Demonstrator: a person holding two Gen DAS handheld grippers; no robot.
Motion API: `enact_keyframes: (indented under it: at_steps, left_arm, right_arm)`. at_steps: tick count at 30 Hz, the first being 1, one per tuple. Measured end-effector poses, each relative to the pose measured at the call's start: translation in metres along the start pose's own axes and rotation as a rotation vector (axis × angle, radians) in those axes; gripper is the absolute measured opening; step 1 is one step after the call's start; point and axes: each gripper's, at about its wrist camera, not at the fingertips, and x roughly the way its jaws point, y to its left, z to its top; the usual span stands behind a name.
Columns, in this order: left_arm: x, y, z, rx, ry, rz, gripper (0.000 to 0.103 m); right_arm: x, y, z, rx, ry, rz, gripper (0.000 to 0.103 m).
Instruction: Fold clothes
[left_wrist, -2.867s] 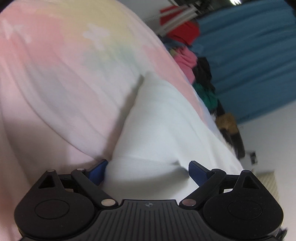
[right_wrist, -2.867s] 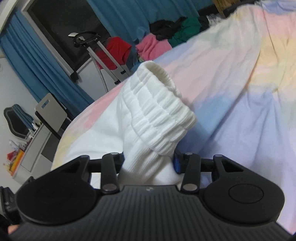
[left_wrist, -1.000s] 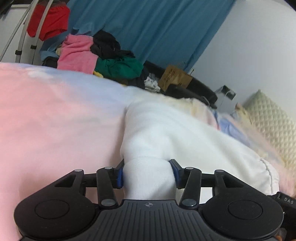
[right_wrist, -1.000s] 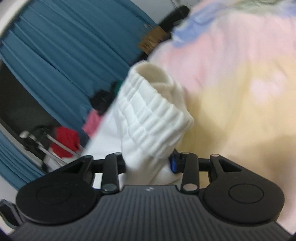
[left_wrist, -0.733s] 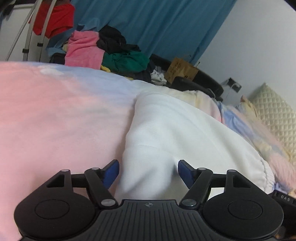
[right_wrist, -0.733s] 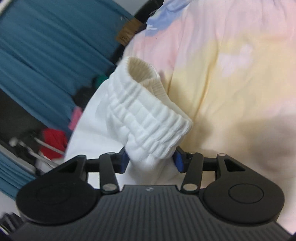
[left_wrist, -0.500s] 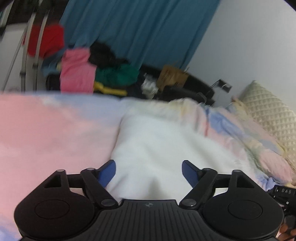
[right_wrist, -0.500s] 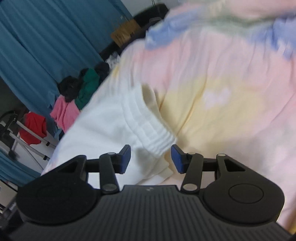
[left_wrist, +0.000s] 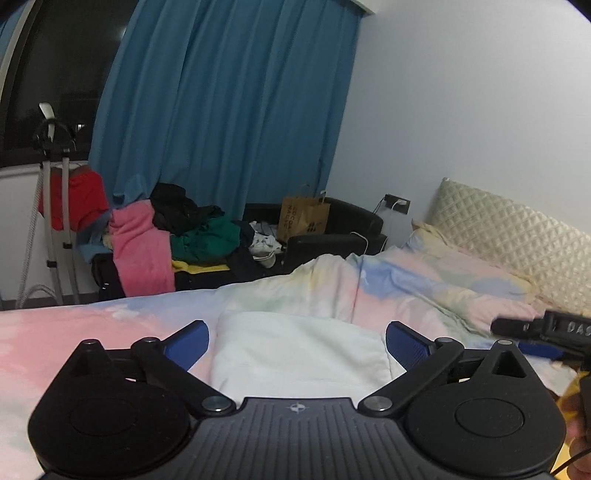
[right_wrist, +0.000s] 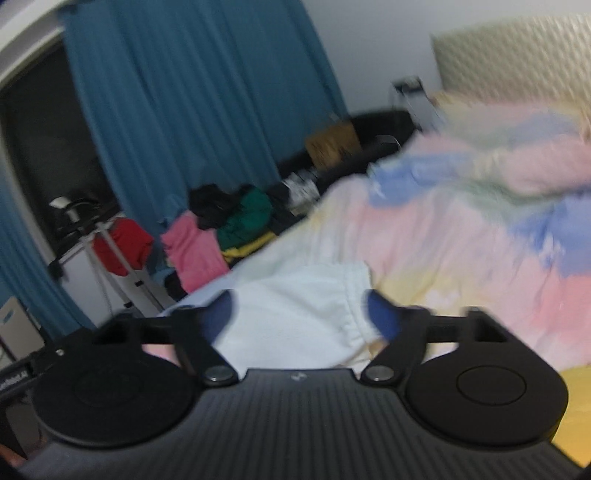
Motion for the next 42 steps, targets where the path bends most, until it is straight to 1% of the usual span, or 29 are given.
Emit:
enact_keyframes:
  at_steps: [3,7,9,12,15,20,22,25,27,31,35,39,42]
  left_arm:
    - [-0.033,-0.010,-0.001,0.032,-0.016,0.019,0.103]
    - [-0.070,-0.015,-0.011,0.065,-0.030,0.059,0.103]
    - [-0.086,-0.015,-0.019,0.067,-0.040,0.073,0.103]
    - [-0.104,-0.014,-0.029,0.064,-0.063,0.094,0.103]
    - [-0.114,-0.011,-0.041,0.052,-0.064,0.096,0.103]
    - [-0.115,-0.005,-0.060,0.045,-0.064,0.090,0.103]
    - [-0.114,-0.005,-0.068,0.062,-0.072,0.106,0.103]
    - [-0.113,-0.005,-0.086,0.077,-0.104,0.128,0.103]
    - [-0.112,-0.003,-0.096,0.078,-0.095,0.117,0.103]
    - [-0.110,-0.002,-0.114,0.112,-0.081,0.132,0.103]
    - [-0.109,0.001,-0.127,0.103,-0.081,0.125,0.103]
    - [-0.104,0.002,-0.131,0.103,-0.069,0.145,0.103]
    - [-0.105,0.004,-0.132,0.107,-0.086,0.165,0.103]
  right_arm:
    - [-0.025,0.016,-0.007,-0.079,-0.034,0.019,0.103]
    - [-0.053,0.030,-0.024,-0.141,-0.078,0.032,0.103]
    - [-0.062,0.035,-0.033,-0.154,-0.081,0.041,0.103]
    - [-0.070,0.040,-0.047,-0.155,-0.076,0.060,0.103]
    - [-0.074,0.045,-0.062,-0.167,-0.087,0.057,0.103]
    - [-0.073,0.053,-0.088,-0.205,-0.110,0.038,0.103]
    - [-0.070,0.055,-0.098,-0.215,-0.117,0.026,0.103]
    - [-0.065,0.056,-0.114,-0.219,-0.117,0.014,0.103]
    - [-0.063,0.056,-0.125,-0.220,-0.118,0.007,0.103]
    - [-0.061,0.060,-0.148,-0.255,-0.140,-0.025,0.103]
    - [-0.060,0.069,-0.157,-0.330,-0.160,-0.048,0.103]
    - [-0.056,0.070,-0.160,-0.338,-0.147,-0.058,0.103]
    - [-0.055,0.069,-0.160,-0.330,-0.137,-0.049,0.103]
